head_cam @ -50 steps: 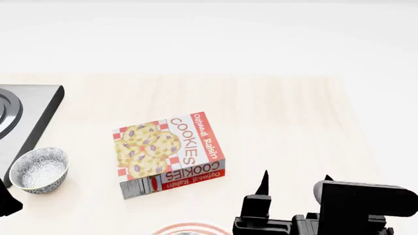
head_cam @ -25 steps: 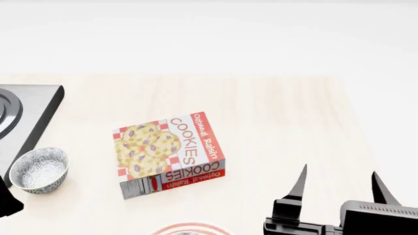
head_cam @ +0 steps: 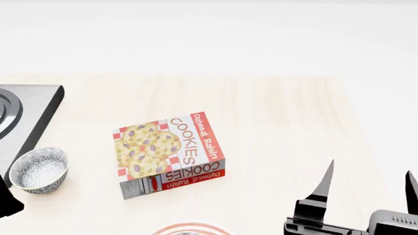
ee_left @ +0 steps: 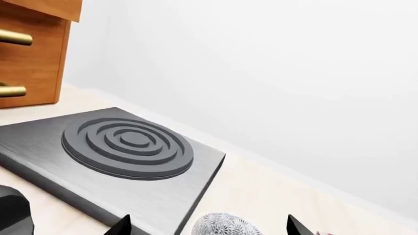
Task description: Pick the akita bowl next to the plate and place it on the plate.
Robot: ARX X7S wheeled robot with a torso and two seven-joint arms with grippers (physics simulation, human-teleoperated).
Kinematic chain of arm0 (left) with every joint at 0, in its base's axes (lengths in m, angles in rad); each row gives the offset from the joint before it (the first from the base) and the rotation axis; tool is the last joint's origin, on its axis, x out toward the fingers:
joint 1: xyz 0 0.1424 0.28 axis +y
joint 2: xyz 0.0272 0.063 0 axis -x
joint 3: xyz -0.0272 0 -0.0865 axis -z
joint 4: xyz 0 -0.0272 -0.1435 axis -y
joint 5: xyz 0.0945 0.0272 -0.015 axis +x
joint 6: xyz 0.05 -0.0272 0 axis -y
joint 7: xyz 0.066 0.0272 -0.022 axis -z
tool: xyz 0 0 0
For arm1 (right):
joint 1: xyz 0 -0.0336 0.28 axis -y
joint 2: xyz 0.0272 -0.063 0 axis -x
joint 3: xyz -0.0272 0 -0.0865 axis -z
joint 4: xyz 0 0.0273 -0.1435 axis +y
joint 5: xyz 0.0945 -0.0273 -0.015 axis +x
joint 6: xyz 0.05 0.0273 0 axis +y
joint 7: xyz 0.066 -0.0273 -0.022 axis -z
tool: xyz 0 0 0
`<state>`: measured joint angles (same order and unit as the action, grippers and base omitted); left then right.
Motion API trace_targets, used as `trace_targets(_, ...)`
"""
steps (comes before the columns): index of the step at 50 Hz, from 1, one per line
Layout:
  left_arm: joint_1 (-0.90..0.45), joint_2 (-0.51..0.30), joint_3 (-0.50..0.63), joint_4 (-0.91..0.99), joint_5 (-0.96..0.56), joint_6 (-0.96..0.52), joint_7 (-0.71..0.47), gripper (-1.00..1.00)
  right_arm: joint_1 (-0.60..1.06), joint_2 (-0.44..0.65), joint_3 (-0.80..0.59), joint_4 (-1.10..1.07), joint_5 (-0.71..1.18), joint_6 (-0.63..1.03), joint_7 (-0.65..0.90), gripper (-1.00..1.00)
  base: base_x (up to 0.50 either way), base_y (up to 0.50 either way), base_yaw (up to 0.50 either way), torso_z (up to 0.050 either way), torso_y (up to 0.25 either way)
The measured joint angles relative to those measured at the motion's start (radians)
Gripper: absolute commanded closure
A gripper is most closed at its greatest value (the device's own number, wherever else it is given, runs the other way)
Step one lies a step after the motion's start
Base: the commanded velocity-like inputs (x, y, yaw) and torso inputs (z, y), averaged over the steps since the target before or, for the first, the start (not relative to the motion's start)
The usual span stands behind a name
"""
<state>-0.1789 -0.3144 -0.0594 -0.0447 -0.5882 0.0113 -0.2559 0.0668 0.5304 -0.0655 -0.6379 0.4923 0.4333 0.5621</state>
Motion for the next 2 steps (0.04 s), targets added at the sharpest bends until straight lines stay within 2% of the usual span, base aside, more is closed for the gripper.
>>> trace_targets(2, 0.0, 0.0, 0.0, 0.0, 0.0, 0.001, 0.0, -1.0, -0.004, 0.003, 0.006, -0.007, 0.002, 0.0, 0.003, -1.0, 0.0, 0.0, 0.0, 0.0, 0.0)
